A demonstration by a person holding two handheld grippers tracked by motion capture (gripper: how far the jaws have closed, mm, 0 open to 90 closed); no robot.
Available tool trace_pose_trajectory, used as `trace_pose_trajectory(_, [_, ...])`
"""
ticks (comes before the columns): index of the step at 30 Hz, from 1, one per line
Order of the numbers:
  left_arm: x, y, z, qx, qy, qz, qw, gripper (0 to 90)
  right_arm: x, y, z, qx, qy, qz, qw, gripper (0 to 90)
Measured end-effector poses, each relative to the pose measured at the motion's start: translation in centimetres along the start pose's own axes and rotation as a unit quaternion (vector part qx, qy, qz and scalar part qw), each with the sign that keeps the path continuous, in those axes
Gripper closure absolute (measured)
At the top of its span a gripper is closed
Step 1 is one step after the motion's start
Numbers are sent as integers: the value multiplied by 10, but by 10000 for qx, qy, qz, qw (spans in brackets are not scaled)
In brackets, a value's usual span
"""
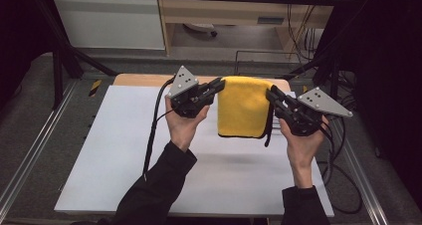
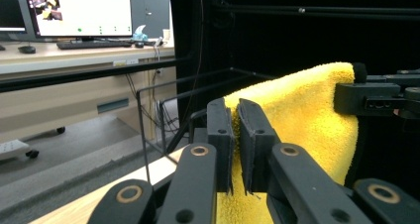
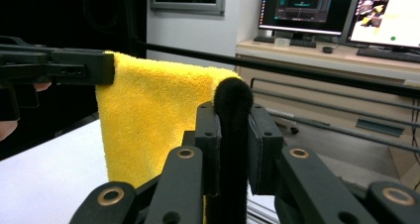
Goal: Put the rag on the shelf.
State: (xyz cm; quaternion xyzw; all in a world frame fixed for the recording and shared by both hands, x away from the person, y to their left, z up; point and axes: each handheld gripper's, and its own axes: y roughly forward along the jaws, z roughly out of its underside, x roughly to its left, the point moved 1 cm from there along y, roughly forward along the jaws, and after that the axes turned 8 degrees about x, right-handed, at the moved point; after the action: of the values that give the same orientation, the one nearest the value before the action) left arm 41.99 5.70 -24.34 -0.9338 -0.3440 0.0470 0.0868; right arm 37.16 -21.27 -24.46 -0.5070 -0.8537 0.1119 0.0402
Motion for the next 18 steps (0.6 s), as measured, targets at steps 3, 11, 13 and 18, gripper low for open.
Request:
trace_pose_trajectory(3, [-1,3,-5,-73,20,0,10000,845,-3,-1,-4,-70,-11,58,10000,784])
trace_pose_trajectory(11, [-4,11,-17,-267,42,-11,9996,845,-10,-4,-14,-243,-20,231,9994,784])
trace_pose_trajectory(13, [-5,12,-21,-301,61,-4,9995,845,-13,-5,-17,-285,0,254,9993,784])
trace_pose_trajectory(18, [-8,17,-31,-385,122,-18,9992,845,-18,-9,-24,-400,18,316,9987,785])
